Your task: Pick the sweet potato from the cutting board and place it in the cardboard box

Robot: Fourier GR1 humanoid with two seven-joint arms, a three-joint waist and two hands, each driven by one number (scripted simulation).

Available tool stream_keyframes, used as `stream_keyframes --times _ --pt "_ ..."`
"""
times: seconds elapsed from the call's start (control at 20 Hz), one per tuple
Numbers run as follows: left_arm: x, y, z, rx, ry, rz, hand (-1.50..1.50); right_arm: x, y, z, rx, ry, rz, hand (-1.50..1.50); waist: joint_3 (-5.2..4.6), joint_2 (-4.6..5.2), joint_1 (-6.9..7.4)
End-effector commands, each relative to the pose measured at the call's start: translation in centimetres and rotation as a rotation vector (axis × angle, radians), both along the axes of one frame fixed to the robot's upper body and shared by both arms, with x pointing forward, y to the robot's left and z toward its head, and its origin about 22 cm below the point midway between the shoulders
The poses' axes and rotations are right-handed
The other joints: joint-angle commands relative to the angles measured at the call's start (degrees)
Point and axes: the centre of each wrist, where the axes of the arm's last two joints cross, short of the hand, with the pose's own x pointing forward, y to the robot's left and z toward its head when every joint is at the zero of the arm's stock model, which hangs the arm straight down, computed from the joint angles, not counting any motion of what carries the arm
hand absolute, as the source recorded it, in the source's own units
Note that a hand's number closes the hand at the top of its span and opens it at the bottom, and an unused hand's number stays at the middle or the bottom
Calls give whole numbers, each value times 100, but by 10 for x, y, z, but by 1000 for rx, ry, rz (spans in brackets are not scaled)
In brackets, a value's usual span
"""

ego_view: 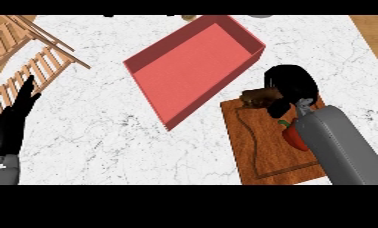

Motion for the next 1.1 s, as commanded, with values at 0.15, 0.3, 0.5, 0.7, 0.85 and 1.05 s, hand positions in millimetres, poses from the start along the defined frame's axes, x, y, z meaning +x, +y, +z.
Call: stream_keyframes --times 0.15,0.3,0.5,0.7,0.85,1.05 --pt "10 8 6 -15 5 11 0 -29 -63 42 89 -330 -75 150 -26 29 -64" --pt "-7 -8 -5 -10 1 -9 0 -34 -58 72 129 -459 -58 150 -24 20 35" --pt "1 2 10 -9 -2 -26 0 -48 -44 76 185 -621 67 150 -22 40 87" --pt "8 -8 5 -21 1 -18 0 -64 -19 121 230 -638 142 150 -28 39 84" --pt "17 -16 6 -10 -4 -23 0 -37 -13 138 326 -606 165 150 -26 58 137" --pt "19 -20 7 -21 -5 -40 0 -14 30 142 456 -576 160 150 -25 70 192"
